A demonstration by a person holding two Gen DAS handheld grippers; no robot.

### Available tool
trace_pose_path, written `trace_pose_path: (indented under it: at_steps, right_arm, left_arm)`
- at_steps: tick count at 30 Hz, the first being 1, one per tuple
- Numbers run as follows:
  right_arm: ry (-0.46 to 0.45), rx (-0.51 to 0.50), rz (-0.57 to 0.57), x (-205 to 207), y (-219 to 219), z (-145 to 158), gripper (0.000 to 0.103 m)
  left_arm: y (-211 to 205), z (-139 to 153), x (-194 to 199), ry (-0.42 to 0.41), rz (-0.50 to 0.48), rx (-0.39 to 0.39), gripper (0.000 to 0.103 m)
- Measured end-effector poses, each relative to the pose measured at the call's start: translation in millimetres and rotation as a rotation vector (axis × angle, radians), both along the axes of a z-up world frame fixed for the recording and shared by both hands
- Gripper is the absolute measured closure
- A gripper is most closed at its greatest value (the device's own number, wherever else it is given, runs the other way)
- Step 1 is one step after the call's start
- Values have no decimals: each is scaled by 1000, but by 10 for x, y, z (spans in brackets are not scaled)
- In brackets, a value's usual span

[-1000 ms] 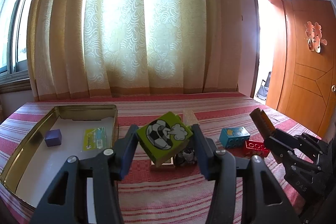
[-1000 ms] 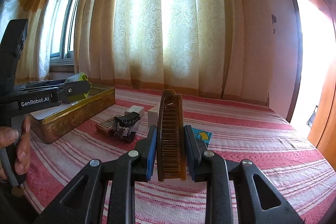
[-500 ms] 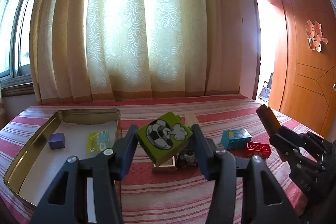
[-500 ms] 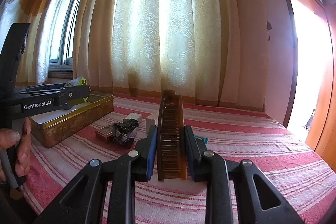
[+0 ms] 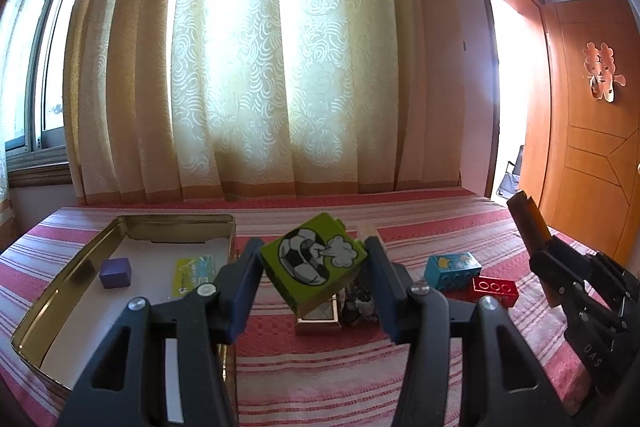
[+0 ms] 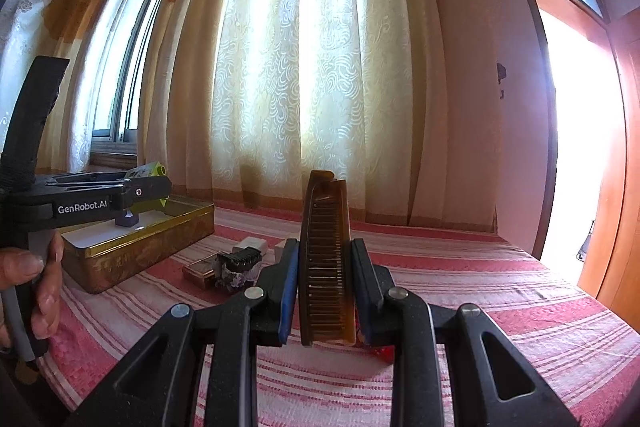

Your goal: Organize rigid objects

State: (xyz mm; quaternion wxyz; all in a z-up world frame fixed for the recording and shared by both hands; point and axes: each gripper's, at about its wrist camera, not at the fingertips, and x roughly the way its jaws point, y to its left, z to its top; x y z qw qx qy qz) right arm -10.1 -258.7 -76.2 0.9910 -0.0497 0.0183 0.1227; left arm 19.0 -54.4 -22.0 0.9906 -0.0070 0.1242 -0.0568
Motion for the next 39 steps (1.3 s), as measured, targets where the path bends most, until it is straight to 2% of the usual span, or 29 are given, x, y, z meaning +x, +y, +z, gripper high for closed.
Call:
trace_pose_path:
  at_steps: [10, 25, 39]
  right_arm:
    - [-28, 51, -30, -28, -44, 5, 76]
    - [-32, 63, -37, -44, 44, 15, 76]
    - [-36, 15, 47, -138, 489, -4, 76]
  left_arm:
    - [40, 5, -33, -21, 21, -9, 52]
    - [168, 3, -40, -12, 33, -23, 52]
    - [482, -16, -64, 4, 85, -40, 52]
